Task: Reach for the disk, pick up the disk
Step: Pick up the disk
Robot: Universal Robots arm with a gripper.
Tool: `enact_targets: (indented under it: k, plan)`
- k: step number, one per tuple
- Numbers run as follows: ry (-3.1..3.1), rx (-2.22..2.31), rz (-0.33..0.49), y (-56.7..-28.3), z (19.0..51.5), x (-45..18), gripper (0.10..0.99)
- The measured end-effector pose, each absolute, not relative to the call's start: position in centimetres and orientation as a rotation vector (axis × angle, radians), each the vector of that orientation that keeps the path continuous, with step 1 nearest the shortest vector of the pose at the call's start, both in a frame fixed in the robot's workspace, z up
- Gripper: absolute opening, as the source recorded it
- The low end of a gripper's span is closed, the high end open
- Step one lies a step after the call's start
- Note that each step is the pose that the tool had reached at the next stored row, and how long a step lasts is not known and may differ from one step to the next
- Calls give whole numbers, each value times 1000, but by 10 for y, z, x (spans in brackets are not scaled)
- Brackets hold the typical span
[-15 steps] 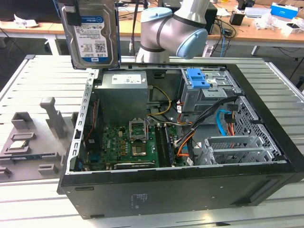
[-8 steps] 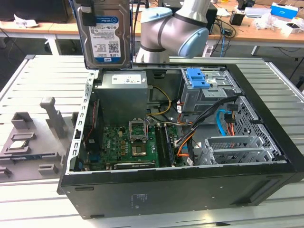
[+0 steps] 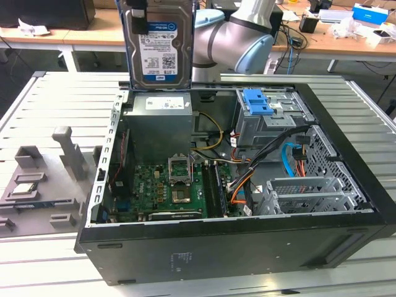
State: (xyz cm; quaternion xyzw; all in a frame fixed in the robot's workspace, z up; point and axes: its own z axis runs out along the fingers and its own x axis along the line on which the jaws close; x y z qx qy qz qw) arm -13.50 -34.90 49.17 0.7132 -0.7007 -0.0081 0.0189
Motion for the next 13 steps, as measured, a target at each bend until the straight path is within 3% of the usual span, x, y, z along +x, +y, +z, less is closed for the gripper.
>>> enact_targets:
  k: [13]
  plan:
    - [-2175,2214,-25,-349,492,-94,369]
